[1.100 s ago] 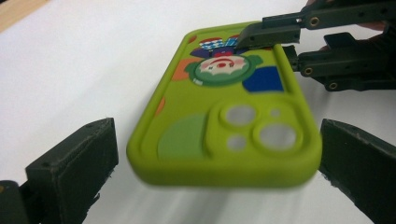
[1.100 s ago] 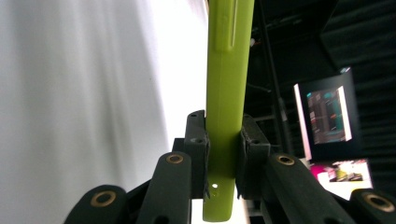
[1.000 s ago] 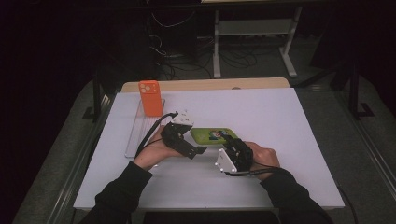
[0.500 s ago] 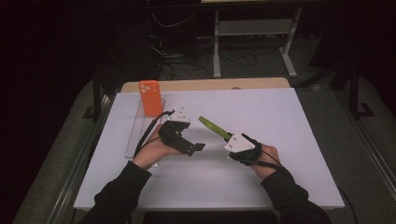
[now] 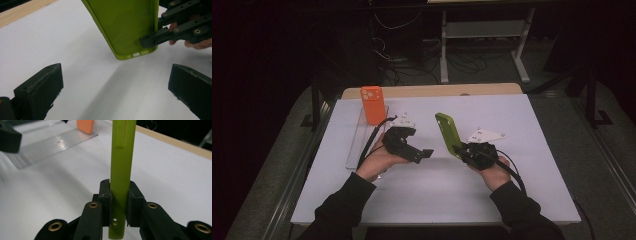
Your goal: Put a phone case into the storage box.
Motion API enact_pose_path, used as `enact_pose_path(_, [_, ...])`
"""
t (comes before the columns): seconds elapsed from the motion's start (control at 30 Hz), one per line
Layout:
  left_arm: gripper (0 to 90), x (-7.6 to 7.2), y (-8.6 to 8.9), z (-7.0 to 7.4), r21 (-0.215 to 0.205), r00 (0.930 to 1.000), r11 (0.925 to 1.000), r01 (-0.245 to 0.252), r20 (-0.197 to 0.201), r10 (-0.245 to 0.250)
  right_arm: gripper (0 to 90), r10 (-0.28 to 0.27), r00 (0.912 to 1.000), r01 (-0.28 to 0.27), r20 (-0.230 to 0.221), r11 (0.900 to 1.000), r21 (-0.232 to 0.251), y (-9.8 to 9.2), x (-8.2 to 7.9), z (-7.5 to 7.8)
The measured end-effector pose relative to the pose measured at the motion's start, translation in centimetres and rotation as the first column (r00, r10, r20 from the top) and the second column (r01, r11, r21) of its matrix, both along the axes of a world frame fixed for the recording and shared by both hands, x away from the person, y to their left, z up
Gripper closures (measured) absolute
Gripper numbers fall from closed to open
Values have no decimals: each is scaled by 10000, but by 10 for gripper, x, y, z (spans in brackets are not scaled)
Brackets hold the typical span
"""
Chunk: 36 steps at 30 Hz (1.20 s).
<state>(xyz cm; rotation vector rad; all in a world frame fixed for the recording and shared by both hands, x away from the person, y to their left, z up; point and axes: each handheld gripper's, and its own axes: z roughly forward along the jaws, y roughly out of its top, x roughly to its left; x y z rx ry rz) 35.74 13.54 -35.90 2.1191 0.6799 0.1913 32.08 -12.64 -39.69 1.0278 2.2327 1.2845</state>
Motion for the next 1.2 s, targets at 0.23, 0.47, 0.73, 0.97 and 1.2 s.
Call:
enact_pose_path(0.23, [0,3,-5,2,-325,9999,9994,-149,25,150,759,5,9985,35,-554,9973,730,-3,2,-1])
enact_pose_path(0.47, [0,5,-10,6,-629,9995,9977,-262,161,273,759,9,9967,90,-816,9926,1215,-1,0,1])
enact_pose_path(0.73, [0,9,-15,5,-1120,9987,9925,-487,93,501,759,143,9972,-42,-737,9907,1357,4,-1,1])
enact_pose_path(0.97, [0,9,-22,3,-1460,9987,9880,-495,61,510,759,344,9964,-222,-780,9881,1523,9,-5,2])
enact_pose_path(1.2, [0,10,-25,1,-1482,9992,9883,-358,132,382,759,542,9958,-419,-734,9863,1595,17,-7,4])
